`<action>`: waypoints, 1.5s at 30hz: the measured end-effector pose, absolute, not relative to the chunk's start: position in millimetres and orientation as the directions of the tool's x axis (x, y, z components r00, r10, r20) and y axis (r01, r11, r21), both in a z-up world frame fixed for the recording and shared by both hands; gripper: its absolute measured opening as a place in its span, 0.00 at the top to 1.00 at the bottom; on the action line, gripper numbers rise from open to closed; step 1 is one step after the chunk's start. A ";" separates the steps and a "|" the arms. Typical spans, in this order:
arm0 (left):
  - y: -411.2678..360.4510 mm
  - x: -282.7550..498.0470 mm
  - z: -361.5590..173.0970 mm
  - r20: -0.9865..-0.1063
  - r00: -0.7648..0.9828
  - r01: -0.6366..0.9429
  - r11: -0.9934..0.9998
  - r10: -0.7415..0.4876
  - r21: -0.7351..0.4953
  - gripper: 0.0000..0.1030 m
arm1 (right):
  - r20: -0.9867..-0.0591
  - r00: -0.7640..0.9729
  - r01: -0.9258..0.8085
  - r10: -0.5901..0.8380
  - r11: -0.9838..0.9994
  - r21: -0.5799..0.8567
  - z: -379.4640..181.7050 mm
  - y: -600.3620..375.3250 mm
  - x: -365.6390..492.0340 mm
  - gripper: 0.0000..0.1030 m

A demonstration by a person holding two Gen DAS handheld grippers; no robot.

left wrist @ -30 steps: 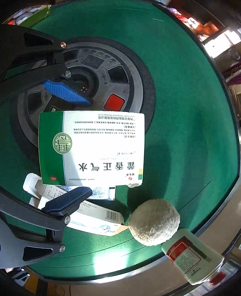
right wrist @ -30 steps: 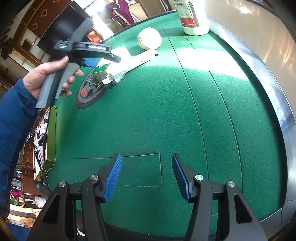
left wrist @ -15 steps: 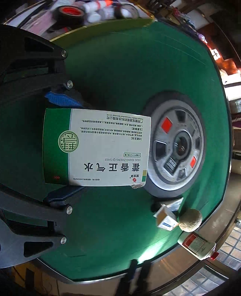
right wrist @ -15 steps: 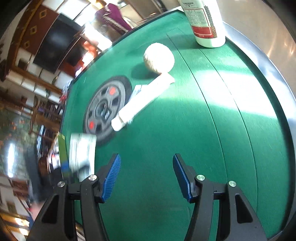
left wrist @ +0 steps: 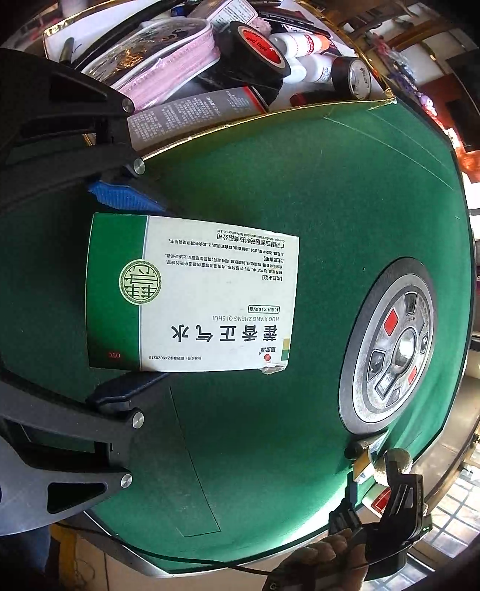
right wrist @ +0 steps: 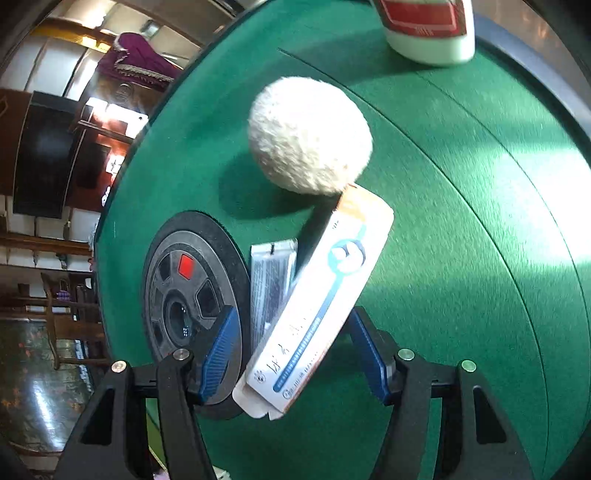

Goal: Organize objects
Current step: 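Grasp the white tube box with the right tool while the left tool holds the medicine box, then carry the medicine box with the left tool while the right tool carries the tube box to the tray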

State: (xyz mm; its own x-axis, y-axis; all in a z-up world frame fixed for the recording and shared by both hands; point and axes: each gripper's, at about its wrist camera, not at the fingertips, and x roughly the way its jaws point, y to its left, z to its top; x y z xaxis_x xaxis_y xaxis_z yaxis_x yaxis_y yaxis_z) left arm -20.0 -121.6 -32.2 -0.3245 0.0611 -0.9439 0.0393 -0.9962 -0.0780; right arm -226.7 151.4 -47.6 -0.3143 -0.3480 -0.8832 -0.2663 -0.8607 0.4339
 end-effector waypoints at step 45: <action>-103.3 -13.3 -51.8 -0.906 -0.422 -0.048 -0.999 -0.002 0.025 0.12 | -0.938 -0.308 0.392 -0.160 -0.920 0.029 -46.0 86.3 -14.2 0.89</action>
